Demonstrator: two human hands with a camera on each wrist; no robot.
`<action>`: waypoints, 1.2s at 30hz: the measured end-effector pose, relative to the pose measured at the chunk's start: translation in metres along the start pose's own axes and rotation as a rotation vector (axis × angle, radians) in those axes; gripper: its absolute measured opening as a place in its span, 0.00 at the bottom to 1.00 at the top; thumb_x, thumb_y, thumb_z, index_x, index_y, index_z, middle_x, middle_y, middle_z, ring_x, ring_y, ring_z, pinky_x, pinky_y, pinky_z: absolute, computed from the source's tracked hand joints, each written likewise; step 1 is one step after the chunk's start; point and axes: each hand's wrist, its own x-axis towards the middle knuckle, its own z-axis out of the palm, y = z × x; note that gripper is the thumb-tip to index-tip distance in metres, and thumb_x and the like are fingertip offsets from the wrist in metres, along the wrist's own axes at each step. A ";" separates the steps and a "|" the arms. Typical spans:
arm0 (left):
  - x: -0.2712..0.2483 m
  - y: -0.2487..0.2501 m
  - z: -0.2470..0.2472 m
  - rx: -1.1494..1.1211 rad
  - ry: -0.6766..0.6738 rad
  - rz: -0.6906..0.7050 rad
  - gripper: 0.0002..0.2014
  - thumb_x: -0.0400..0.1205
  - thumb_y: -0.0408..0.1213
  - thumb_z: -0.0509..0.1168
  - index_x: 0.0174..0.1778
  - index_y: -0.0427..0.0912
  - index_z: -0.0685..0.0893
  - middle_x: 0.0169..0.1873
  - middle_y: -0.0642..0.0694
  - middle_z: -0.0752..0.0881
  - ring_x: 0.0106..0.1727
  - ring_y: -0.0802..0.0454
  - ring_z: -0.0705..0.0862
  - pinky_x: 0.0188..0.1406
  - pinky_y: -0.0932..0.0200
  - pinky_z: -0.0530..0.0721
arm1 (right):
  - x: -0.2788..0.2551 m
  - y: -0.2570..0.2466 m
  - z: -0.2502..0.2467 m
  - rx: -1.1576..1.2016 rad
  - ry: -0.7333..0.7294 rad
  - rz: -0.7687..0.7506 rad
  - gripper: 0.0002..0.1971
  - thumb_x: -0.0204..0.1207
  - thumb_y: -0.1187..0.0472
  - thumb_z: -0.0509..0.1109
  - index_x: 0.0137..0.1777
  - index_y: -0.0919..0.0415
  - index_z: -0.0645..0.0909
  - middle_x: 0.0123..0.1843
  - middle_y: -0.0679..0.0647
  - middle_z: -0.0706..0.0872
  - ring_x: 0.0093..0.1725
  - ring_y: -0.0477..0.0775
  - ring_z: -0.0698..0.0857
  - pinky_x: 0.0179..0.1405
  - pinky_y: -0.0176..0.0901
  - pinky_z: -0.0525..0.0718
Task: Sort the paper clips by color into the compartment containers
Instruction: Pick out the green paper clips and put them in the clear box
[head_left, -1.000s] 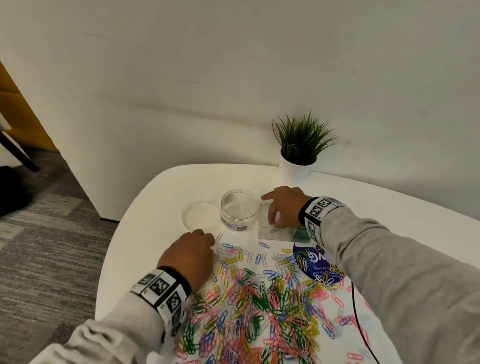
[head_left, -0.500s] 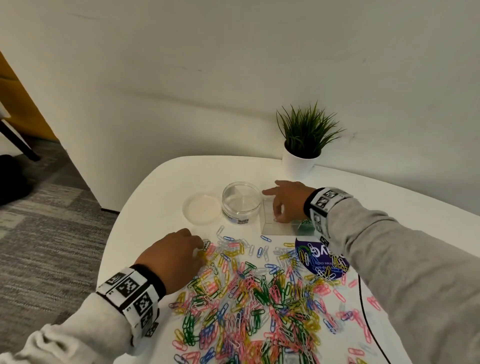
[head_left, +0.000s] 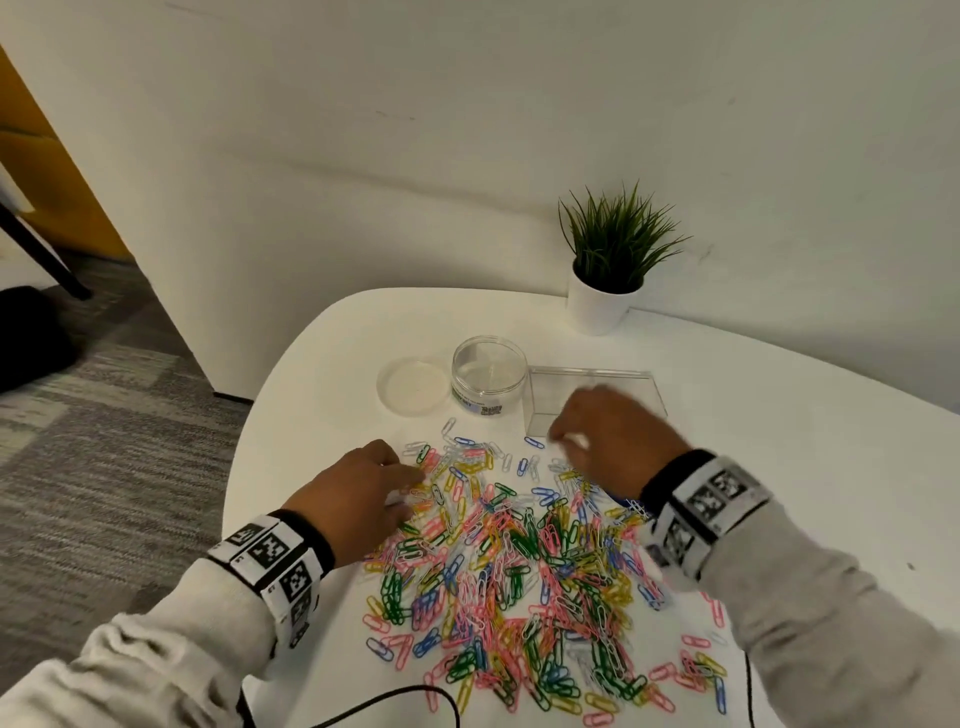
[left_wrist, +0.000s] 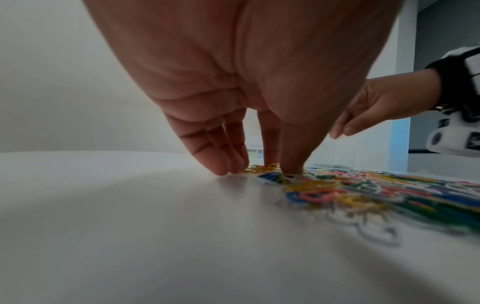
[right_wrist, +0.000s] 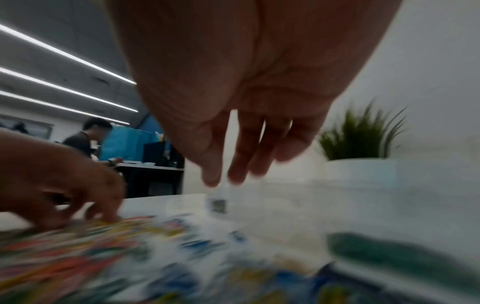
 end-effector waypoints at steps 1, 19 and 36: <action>0.000 0.001 0.000 -0.011 0.002 0.002 0.19 0.84 0.47 0.66 0.73 0.60 0.79 0.62 0.55 0.76 0.59 0.54 0.80 0.60 0.60 0.79 | -0.003 -0.015 0.011 0.068 -0.109 -0.024 0.12 0.84 0.53 0.64 0.60 0.44 0.87 0.59 0.44 0.84 0.58 0.49 0.81 0.64 0.47 0.79; 0.030 0.005 -0.013 0.091 0.130 -0.054 0.16 0.89 0.44 0.57 0.71 0.56 0.82 0.60 0.50 0.82 0.60 0.47 0.83 0.57 0.54 0.80 | 0.013 -0.036 0.054 0.240 -0.054 0.100 0.08 0.83 0.59 0.62 0.59 0.50 0.77 0.48 0.47 0.84 0.46 0.51 0.82 0.47 0.45 0.81; 0.043 -0.002 -0.012 0.088 0.092 -0.084 0.15 0.88 0.43 0.59 0.69 0.52 0.82 0.60 0.49 0.80 0.59 0.48 0.83 0.58 0.51 0.82 | 0.012 -0.043 0.059 0.216 -0.247 0.115 0.05 0.81 0.54 0.68 0.47 0.54 0.80 0.53 0.51 0.78 0.48 0.51 0.80 0.48 0.42 0.76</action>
